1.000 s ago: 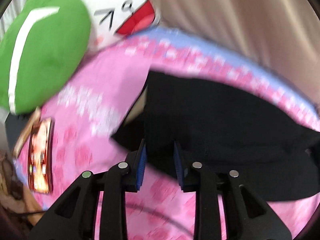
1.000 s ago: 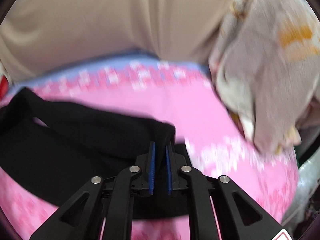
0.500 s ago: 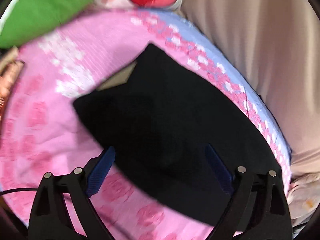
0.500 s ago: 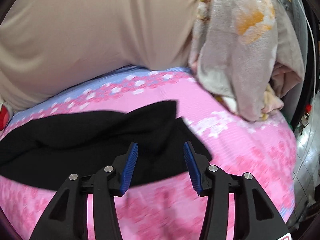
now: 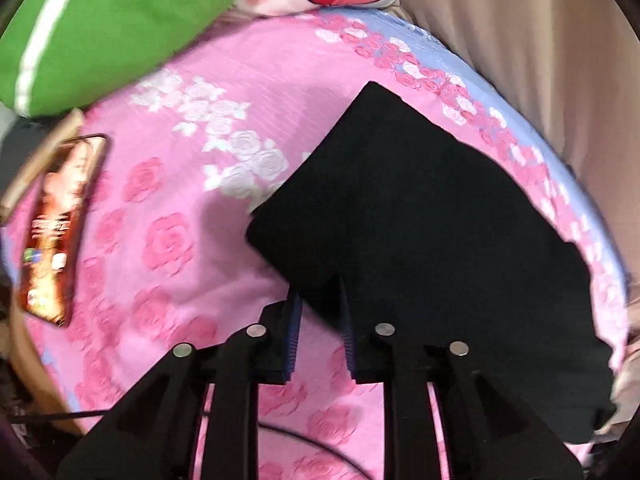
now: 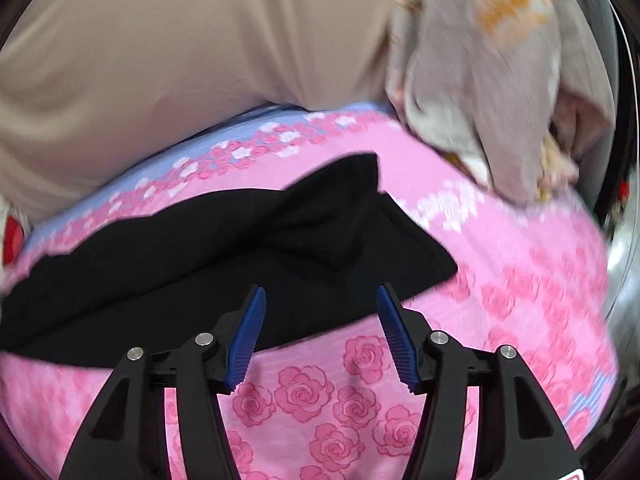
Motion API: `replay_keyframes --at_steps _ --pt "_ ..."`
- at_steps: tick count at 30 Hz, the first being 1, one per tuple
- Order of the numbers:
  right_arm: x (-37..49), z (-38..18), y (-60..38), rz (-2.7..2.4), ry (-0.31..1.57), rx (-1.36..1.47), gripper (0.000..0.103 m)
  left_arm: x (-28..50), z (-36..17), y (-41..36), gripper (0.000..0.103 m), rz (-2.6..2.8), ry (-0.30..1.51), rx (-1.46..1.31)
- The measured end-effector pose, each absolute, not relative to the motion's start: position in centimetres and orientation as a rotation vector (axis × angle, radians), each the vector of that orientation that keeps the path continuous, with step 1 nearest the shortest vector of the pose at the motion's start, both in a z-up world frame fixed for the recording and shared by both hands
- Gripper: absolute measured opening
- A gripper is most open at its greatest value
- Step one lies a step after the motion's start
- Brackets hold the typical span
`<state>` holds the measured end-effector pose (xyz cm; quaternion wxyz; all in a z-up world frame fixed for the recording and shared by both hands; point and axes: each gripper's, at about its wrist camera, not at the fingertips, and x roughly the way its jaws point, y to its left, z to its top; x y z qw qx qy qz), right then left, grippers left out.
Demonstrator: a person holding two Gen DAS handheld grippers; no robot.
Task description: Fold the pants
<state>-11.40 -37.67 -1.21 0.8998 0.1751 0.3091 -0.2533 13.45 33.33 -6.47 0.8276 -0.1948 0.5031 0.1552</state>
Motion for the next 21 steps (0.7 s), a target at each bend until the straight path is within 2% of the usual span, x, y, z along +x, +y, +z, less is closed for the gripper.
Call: replay_keyframes --at_steps 2,3,4,5,8,11,12,13,14,16,19,21 --pt "-11.9 -0.8 -38.5 -0.477 0.617 0.459 0.057 11.5 -4.5 32.1 0.021 0.396 1.012 -0.358" --pt "-11.9 -0.2 -39.0 -0.440 0.604 0.509 0.057 10.6 -3.2 31.1 0.026 0.400 0.976 -0.340" --pt "-11.5 0.2 -39.3 -0.417 0.599 0.533 0.057 9.9 -2.2 30.2 0.041 0.387 0.951 -0.336" --pt "-10.9 0.7 -39.6 -0.395 0.595 0.548 0.057 9.5 -1.4 29.1 0.051 0.363 0.930 -0.327" --pt "-7.5 1.6 -40.7 -0.332 0.613 0.593 0.057 9.2 0.0 25.8 0.053 0.293 0.910 -0.271" --pt "-2.4 0.2 -42.5 -0.400 0.726 0.605 0.057 9.4 0.5 20.9 0.061 0.164 0.907 -0.244" --pt "-0.7 -0.6 -43.2 -0.438 0.756 0.593 0.052 9.4 0.4 20.0 0.061 0.136 0.910 -0.242" --pt "0.2 -1.0 -43.6 -0.463 0.771 0.571 0.013 9.5 0.2 18.6 0.061 0.097 0.913 -0.237" --pt "1.3 -1.4 -44.0 -0.484 0.796 0.548 0.004 9.7 0.0 17.1 0.061 0.071 0.923 -0.230" --pt "1.3 0.0 -44.0 -0.424 0.722 0.581 0.004 9.9 -0.3 15.4 0.061 0.044 0.932 -0.218" --pt "-4.0 6.1 -41.5 -0.289 0.482 0.533 0.004 10.1 -0.7 14.6 0.061 0.048 0.930 -0.202" --pt "-6.9 6.7 -41.2 -0.295 0.444 0.521 0.004 10.3 -1.3 14.3 0.066 0.051 0.940 -0.186"
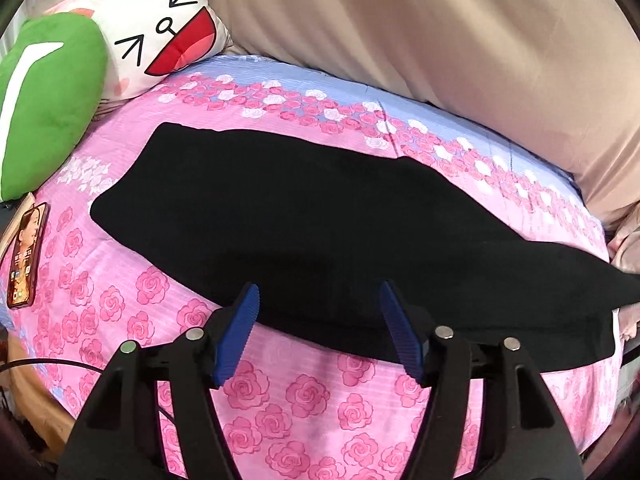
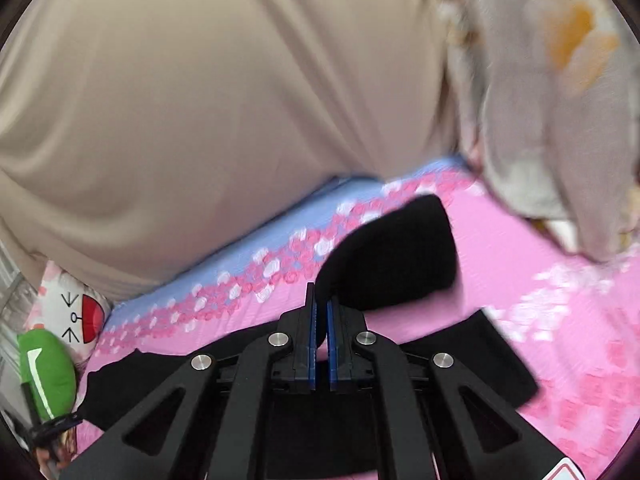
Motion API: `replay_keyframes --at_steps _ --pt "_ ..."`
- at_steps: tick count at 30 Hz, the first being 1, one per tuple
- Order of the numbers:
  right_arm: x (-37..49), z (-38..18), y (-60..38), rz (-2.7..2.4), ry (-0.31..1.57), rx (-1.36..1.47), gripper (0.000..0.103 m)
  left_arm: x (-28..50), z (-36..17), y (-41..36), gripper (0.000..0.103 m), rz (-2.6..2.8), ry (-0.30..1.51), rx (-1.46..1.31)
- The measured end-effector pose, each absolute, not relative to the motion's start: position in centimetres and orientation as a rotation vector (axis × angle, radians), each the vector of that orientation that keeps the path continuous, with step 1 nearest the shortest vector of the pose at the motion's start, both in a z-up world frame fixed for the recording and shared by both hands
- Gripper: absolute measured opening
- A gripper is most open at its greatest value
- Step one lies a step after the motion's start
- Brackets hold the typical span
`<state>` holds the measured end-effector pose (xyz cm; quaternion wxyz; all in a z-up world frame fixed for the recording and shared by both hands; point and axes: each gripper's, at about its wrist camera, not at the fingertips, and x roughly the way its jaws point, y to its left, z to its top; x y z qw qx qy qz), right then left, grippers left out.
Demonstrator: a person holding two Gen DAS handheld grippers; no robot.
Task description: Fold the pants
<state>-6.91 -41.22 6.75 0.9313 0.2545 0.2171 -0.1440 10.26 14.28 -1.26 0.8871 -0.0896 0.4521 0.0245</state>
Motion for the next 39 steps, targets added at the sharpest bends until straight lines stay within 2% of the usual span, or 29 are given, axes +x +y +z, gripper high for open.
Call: replay_keyframes --at_steps 2,3,5,6,9,11,12,15,17,20,21,22,23,30,33,34,36,37,38,39 --pt "-8.6 4.0 -42.2 -0.320 0.535 0.511 0.005 10.6 -2.3 13.9 0.069 0.056 0.959 -0.176" --pt "-8.9 0.9 -43.4 -0.360 0.640 0.518 0.005 10.8 -2.9 13.8 0.069 0.055 0.973 -0.174" --pt "-9.8 -3.5 -45.1 -0.470 0.760 0.560 0.015 11.2 -3.6 13.6 0.069 0.052 0.997 -0.179" --pt "-10.8 -5.1 -45.7 -0.511 0.792 0.599 0.015 11.6 -4.1 13.3 0.069 0.048 1.014 -0.181" --pt "-13.1 -4.7 -45.5 -0.497 0.704 0.648 0.021 11.8 -4.5 13.2 0.069 0.048 1.029 -0.186" --pt "-13.3 -2.9 -45.0 -0.477 0.652 0.609 0.050 11.6 -4.5 13.1 0.069 0.046 1.026 -0.182" --pt "-12.9 -2.4 -44.8 -0.482 0.646 0.577 0.052 11.6 -4.5 13.1 0.070 0.046 1.026 -0.180" --pt "-9.8 -1.7 -45.3 -0.521 0.691 0.440 0.052 11.6 -4.6 12.8 0.070 0.047 1.027 -0.187" --pt "-7.6 -3.1 -46.0 -0.526 0.761 0.389 0.047 11.4 -4.6 12.6 0.070 0.047 1.025 -0.192" --pt "-5.9 -5.0 -46.6 -0.572 0.828 0.323 0.045 11.1 -4.5 12.6 0.074 0.049 1.026 -0.189" --pt "-5.8 -4.9 -46.4 -0.569 0.820 0.309 0.038 11.0 -4.5 12.7 0.074 0.054 1.023 -0.188" --pt "-5.6 -4.9 -46.4 -0.567 0.822 0.308 0.014 10.9 -4.4 12.8 0.075 0.060 1.021 -0.186" --pt "-5.6 -4.7 -46.4 -0.556 0.822 0.316 0.011 10.8 -4.3 13.0 0.075 0.066 1.019 -0.185" --pt "-8.6 0.4 -45.2 -0.574 0.685 0.253 0.006 10.7 -3.6 12.9 0.075 0.075 0.995 -0.171" --pt "-8.1 -3.5 -47.7 -0.596 0.797 0.291 0.007 10.6 -3.9 12.2 0.075 0.060 0.991 -0.160" --pt "-7.9 -5.4 -48.4 -0.576 0.830 0.331 0.009 10.6 -4.0 12.0 0.075 0.056 0.994 -0.159" --pt "-8.4 -4.3 -47.4 -0.593 0.785 0.318 0.013 10.6 -4.4 11.5 0.075 0.048 1.008 -0.155" --pt "-8.6 -3.6 -46.9 -0.596 0.763 0.326 0.020 10.5 -4.5 11.4 0.077 0.044 1.009 -0.156" --pt "-8.7 -2.9 -46.1 -0.586 0.738 0.312 0.020 10.3 -4.5 11.2 0.085 0.034 1.004 -0.156" --pt "-8.3 -2.1 -45.2 -0.580 0.727 0.265 0.022 10.1 -4.5 11.1 0.087 0.030 0.996 -0.154"
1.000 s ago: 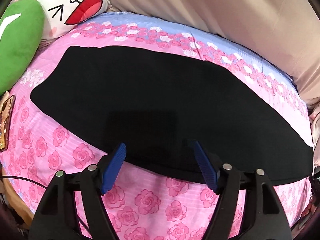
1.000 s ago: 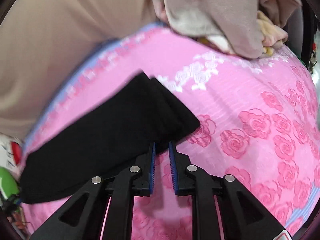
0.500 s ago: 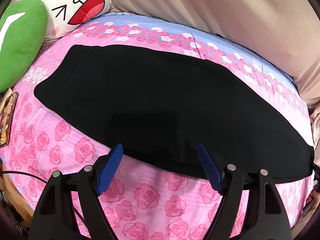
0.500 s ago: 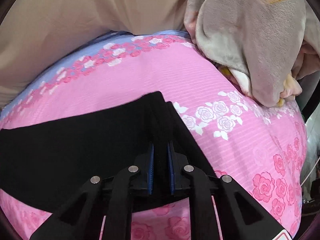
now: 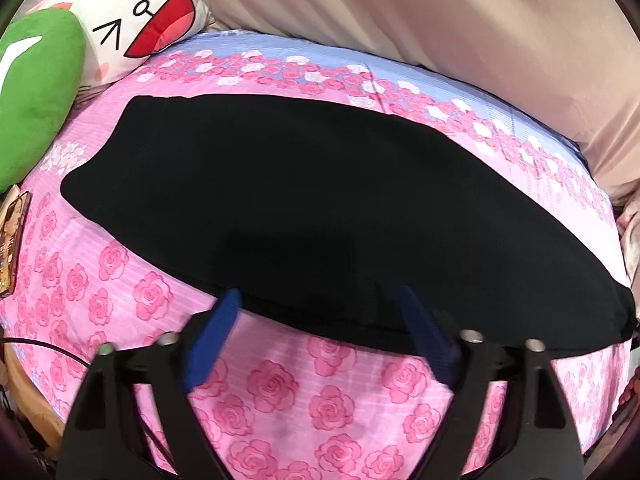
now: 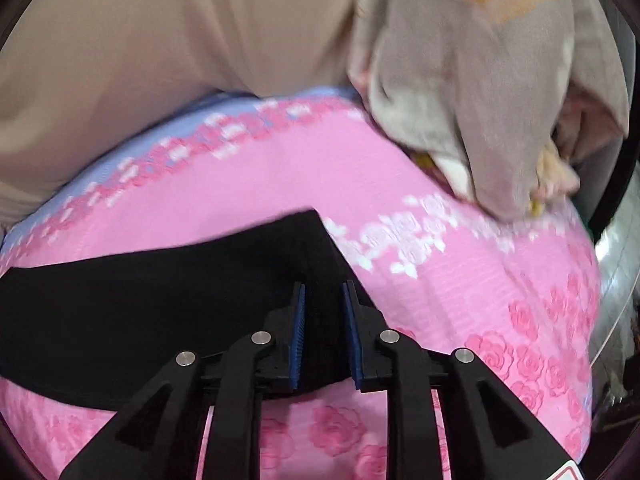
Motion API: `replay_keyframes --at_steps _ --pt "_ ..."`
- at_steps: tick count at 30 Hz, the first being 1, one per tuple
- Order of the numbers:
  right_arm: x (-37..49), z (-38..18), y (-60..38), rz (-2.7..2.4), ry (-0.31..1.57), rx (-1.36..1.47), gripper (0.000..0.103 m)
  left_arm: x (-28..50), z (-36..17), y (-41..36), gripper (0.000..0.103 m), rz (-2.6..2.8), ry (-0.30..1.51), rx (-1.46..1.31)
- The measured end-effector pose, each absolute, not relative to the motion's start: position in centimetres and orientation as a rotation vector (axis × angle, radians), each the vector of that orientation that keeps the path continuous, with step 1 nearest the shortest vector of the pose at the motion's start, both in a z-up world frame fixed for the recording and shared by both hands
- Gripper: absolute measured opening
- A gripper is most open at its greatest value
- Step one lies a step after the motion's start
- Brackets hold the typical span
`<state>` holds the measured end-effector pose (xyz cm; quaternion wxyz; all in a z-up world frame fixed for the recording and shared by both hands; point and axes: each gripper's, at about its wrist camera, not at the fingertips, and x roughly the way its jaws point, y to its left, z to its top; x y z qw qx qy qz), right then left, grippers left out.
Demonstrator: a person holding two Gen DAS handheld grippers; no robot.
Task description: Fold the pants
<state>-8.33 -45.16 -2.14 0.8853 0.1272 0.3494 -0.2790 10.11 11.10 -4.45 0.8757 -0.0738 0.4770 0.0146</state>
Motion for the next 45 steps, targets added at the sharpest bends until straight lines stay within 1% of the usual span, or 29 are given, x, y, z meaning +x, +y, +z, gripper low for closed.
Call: replay_keyframes --at_steps 1,2,7,8,9,10,12,14,16,17,18,19,24,27,28,29,30,32,33,34,35,38,42,45 --pt "-8.0 -2.0 -44.9 -0.584 0.735 0.239 0.035 10.0 -4.4 10.9 0.087 0.029 0.988 -0.152" --pt "-7.3 -1.9 -45.0 -0.589 0.746 0.220 0.044 9.9 -4.4 10.8 0.088 0.026 0.983 -0.150" --pt "-4.6 -3.1 -47.7 -0.589 0.783 0.271 0.044 9.5 -4.5 10.8 0.088 0.011 0.983 -0.173" --pt "-4.1 -3.6 -48.0 -0.578 0.791 0.289 0.027 9.4 -4.4 11.0 0.089 0.018 0.981 -0.174" --pt "-3.6 -4.0 -48.3 -0.561 0.812 0.305 0.007 9.2 -4.5 11.2 0.089 0.024 0.980 -0.173" --pt "-3.1 -4.4 -48.4 -0.558 0.836 0.311 0.007 9.2 -4.5 11.6 0.089 0.035 0.982 -0.173" --pt "-3.0 -3.9 -48.1 -0.584 0.806 0.274 0.007 9.1 -4.5 12.4 0.089 0.053 0.979 -0.178" --pt "-3.0 -4.7 -48.6 -0.625 0.829 0.274 0.010 9.2 -4.5 13.7 0.090 0.082 0.966 -0.193" --pt "-3.6 -4.1 -47.4 -0.656 0.811 0.254 0.012 9.3 -4.7 15.2 0.090 0.117 0.968 -0.226" --pt "-3.9 -3.5 -46.1 -0.682 0.791 0.207 0.017 9.5 -4.8 16.4 0.090 0.134 0.966 -0.257" --pt "-4.5 -2.7 -44.8 -0.704 0.760 0.162 0.020 9.6 -5.0 17.4 0.090 0.154 0.966 -0.286" --pt "-5.3 -1.9 -43.0 -0.705 0.727 0.143 0.025 9.7 -5.1 18.2 0.090 0.169 0.965 -0.310" --pt "-7.3 -1.8 -36.9 -0.606 0.688 0.187 0.026 11.0 -5.2 23.5 0.090 0.222 0.908 -0.450" --pt "-7.2 -2.3 -33.6 -0.553 0.695 0.205 0.027 13.0 -6.2 25.3 0.089 0.240 0.921 -0.455" --pt "-7.1 -2.3 -32.9 -0.540 0.700 0.208 0.028 13.7 -6.6 25.4 0.078 0.257 0.939 -0.423" --pt "-7.0 -2.5 -32.1 -0.531 0.708 0.207 0.028 14.2 -7.1 25.3 0.074 0.273 0.957 -0.395" --pt "-6.8 -2.6 -31.5 -0.530 0.717 0.198 0.031 14.5 -7.2 25.2 0.074 0.268 0.962 -0.380" --pt "-6.6 -2.6 -30.7 -0.535 0.733 0.167 0.040 14.1 -6.8 24.6 0.075 0.281 0.957 -0.353" --pt "-6.8 -2.5 -30.7 -0.553 0.729 0.153 0.043 13.5 -6.1 23.7 0.075 0.269 0.929 -0.318" --pt "-7.2 -2.3 -31.0 -0.581 0.726 0.148 0.049 13.0 -5.4 22.8 0.081 0.258 0.907 -0.282" --pt "-7.7 -2.2 -31.9 -0.609 0.721 0.160 0.054 12.2 -4.6 21.4 0.089 0.252 0.883 -0.233" --pt "-10.1 -2.6 -36.1 -0.707 0.708 0.261 0.055 10.7 -3.5 18.3 0.094 0.226 0.844 -0.159" --pt "-13.3 -3.3 -42.1 -0.823 0.699 0.378 0.056 9.6 -3.4 13.2 0.095 0.148 0.844 -0.068" --pt "-14.1 -4.2 -45.6 -0.782 0.698 0.493 0.057 9.1 -4.0 9.3 0.095 0.087 0.864 -0.012"
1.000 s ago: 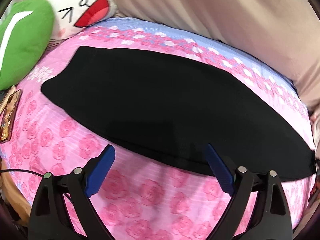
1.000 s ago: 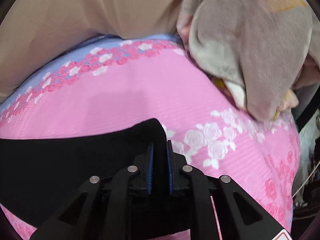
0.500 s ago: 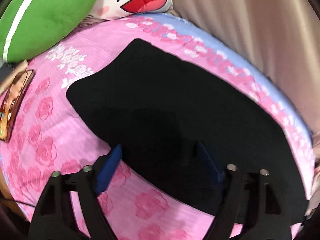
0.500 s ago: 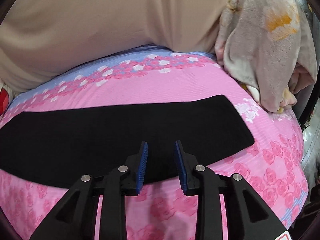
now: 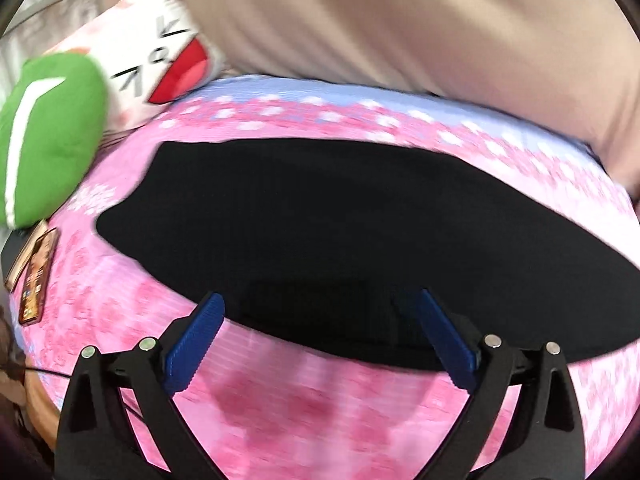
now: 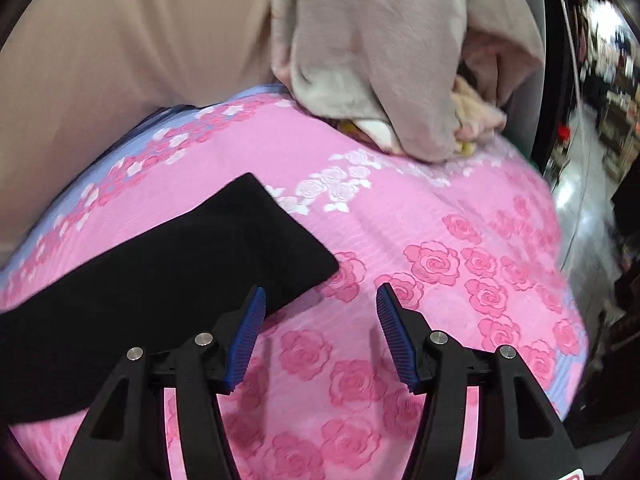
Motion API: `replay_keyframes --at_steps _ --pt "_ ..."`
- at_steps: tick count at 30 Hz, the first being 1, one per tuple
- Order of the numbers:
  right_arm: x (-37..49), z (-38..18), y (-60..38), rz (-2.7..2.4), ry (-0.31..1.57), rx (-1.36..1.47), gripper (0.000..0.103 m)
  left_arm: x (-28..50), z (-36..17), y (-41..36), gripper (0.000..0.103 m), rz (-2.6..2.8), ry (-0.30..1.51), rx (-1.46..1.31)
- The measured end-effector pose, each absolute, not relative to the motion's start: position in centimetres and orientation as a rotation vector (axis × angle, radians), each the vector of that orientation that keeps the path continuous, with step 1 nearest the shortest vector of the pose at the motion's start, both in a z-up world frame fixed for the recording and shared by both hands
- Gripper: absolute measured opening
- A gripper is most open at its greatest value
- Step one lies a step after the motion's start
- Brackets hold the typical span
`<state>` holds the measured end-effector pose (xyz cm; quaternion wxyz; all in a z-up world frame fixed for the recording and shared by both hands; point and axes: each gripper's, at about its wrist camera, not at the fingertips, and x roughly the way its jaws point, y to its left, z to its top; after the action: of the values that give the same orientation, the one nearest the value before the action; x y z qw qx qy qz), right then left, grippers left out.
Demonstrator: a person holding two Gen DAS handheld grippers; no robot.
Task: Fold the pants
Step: 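Move the open right tool to the trouser hems and grasp them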
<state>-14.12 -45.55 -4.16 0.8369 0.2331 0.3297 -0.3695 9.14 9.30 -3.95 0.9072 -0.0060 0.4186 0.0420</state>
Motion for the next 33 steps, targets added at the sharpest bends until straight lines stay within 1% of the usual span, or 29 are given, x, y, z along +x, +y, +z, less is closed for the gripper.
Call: replay_keyframes --at_steps 2,6,10,12,13,14,15,16,17,20,23,25,27,28,30,32,33 --pt "-13.9 -4.6 -46.6 -0.745 0.694 0.538 0.057 9.1 -4.3 7.2 0.095 0.064 0.874 0.022" --pt "-12.3 -5.2 -47.7 -0.713 0.697 0.539 0.057 8.5 -4.6 4.4 0.095 0.043 0.891 0.050" --pt "-12.2 -4.2 -46.6 -0.757 0.663 0.443 0.057 8.2 -4.4 2.8 0.095 0.037 0.897 0.068" --pt "-11.6 -4.2 -46.2 -0.712 0.687 0.403 0.056 8.2 -4.4 2.3 0.095 0.037 0.899 0.081" --pt "-10.9 -4.5 -46.2 -0.705 0.719 0.384 0.053 8.2 -4.5 2.1 0.095 0.034 0.900 0.088" --pt "-10.5 -4.8 -46.2 -0.693 0.740 0.375 0.035 8.3 -4.7 1.7 0.095 0.034 0.902 0.097" --pt "-10.1 -5.1 -46.2 -0.675 0.761 0.380 0.026 8.3 -4.8 1.5 0.095 0.034 0.904 0.100" --pt "-10.0 -5.2 -46.2 -0.681 0.764 0.373 0.022 8.5 -4.9 1.3 0.095 0.038 0.909 0.105" --pt "-10.0 -5.0 -45.9 -0.675 0.757 0.360 0.011 8.6 -5.0 1.1 0.095 0.042 0.912 0.106" --pt "-9.9 -3.8 -45.1 -0.675 0.730 0.297 0.008 8.8 -5.1 0.8 0.095 0.051 0.912 0.111" --pt "-10.4 -1.5 -44.8 -0.701 0.660 0.256 0.008 8.9 -5.2 0.8 0.095 0.062 0.913 0.122" --pt "-10.1 -2.5 -46.2 -0.727 0.704 0.278 0.008 8.9 -5.2 0.9 0.095 0.065 0.912 0.120" --pt "-9.4 -5.2 -47.3 -0.703 0.796 0.328 0.011 9.0 -5.5 1.0 0.095 0.072 0.921 0.114" --pt "-9.5 -4.9 -47.1 -0.708 0.778 0.316 0.014 9.1 -5.6 1.1 0.095 0.075 0.923 0.114" --pt "-10.0 -3.7 -46.7 -0.723 0.736 0.330 0.025 9.1 -5.7 1.2 0.095 0.083 0.927 0.120" --pt "-10.7 -3.0 -46.8 -0.736 0.700 0.375 0.057 9.2 -5.9 1.3 0.095 0.084 0.931 0.119" --pt "-11.1 -2.9 -47.0 -0.731 0.689 0.401 0.060 9.1 -6.0 1.3 0.095 0.083 0.931 0.118"
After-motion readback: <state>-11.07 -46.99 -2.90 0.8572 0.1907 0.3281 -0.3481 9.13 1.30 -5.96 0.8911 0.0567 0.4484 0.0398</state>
